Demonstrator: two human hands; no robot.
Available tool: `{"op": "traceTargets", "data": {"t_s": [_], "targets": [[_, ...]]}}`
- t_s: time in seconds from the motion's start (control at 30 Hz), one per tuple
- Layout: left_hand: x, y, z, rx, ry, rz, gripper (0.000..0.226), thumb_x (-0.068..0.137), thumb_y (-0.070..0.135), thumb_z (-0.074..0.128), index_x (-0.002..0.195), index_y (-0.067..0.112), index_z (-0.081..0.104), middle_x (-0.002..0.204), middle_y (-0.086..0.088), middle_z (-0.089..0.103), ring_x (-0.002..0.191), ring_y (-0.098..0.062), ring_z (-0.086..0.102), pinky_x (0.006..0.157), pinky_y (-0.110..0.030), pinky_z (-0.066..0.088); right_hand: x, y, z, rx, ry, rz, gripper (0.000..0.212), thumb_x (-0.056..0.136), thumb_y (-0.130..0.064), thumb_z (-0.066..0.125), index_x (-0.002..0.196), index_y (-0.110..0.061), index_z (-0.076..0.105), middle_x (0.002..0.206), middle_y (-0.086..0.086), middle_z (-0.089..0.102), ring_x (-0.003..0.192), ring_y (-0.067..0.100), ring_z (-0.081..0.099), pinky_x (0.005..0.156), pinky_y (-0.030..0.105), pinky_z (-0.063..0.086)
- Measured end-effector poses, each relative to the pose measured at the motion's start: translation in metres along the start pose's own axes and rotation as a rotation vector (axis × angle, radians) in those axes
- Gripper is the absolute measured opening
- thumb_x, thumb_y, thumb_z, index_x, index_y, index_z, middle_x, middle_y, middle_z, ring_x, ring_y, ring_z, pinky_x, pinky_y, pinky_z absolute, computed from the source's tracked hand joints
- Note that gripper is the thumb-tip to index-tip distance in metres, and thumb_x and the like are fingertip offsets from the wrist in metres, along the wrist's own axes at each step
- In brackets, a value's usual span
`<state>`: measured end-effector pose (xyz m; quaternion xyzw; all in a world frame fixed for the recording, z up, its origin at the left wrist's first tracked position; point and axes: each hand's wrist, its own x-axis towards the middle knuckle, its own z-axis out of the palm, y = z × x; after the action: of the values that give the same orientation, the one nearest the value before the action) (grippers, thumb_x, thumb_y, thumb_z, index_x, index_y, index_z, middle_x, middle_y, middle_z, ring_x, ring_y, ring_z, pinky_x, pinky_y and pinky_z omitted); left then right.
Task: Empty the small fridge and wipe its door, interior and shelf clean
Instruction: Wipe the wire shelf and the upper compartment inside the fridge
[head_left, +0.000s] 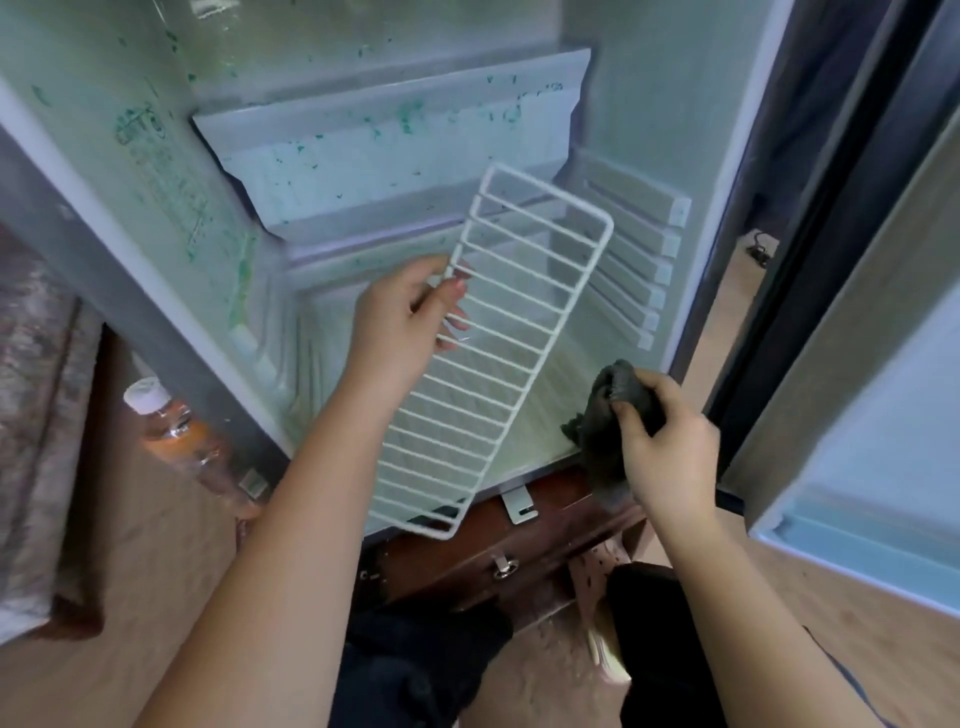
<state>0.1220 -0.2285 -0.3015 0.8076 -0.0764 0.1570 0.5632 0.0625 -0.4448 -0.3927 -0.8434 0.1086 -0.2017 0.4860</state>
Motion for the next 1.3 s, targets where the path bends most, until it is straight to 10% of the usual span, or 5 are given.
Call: {"op": "traceTargets", "data": {"t_s": [0.27,0.47,0.8,1.0,1.3], "targets": [[0.011,-0.071,0.033,0.129,-0.301,-0.405,0.011,0.098,0.012,0.055,0.103,0.008,0.064,0.074,-0.012,0.061,0.050,-0.004,0.064,0.043,-0.021,0.051,0.009,0.011,-0.006,0.009,-0.045,-0.021,0.030,0.090,-0.011,0.062,0.119,-0.018,0.064,0.079,-0.014,0.058,0.065,-0.022,0.050,0.059,0.005,0.035],[0.031,-0.120,0.057,0.185,-0.312,-0.561,0.015,0.099,0.019,0.053,0.096,0.014,0.066,0.069,-0.007,0.060,0.058,-0.022,0.059,0.051,-0.024,0.043,0.024,0.017,0.003,-0.074,-0.104,-0.050,0.032,0.091,-0.015,0.060,0.123,-0.020,0.061,0.092,0.003,0.070,0.071,0.015,0.059,0.064,0.020,0.039],[0.069,-0.143,0.062,0.545,-0.282,-0.412,0.020,0.096,0.028,0.059,0.099,0.011,0.068,0.082,-0.015,0.069,0.060,-0.025,0.058,0.060,-0.027,0.045,0.050,0.040,0.056,-0.387,-0.349,-0.216,0.058,0.094,-0.006,0.048,0.149,-0.010,0.029,0.153,0.013,0.032,0.141,0.029,0.029,0.113,0.035,0.026],[0.061,-0.142,0.077,0.791,-0.172,-0.275,0.027,0.096,0.030,0.059,0.098,0.004,0.066,0.102,-0.014,0.067,0.097,-0.031,0.061,0.072,-0.031,0.038,0.062,0.045,0.061,-0.405,-0.500,-0.327,0.043,0.083,0.001,0.057,0.124,-0.010,0.064,0.134,0.010,0.057,0.126,0.028,0.050,0.108,0.032,0.033],[0.047,-0.137,0.095,0.819,-0.031,-0.252,0.025,0.092,0.023,0.062,0.107,0.003,0.062,0.115,-0.016,0.058,0.110,-0.033,0.053,0.089,-0.042,0.044,0.011,0.042,0.010,-0.475,-0.665,-0.303,0.044,0.085,-0.005,0.052,0.119,-0.028,0.066,0.126,-0.010,0.062,0.118,0.014,0.055,0.098,0.027,0.044]]}}
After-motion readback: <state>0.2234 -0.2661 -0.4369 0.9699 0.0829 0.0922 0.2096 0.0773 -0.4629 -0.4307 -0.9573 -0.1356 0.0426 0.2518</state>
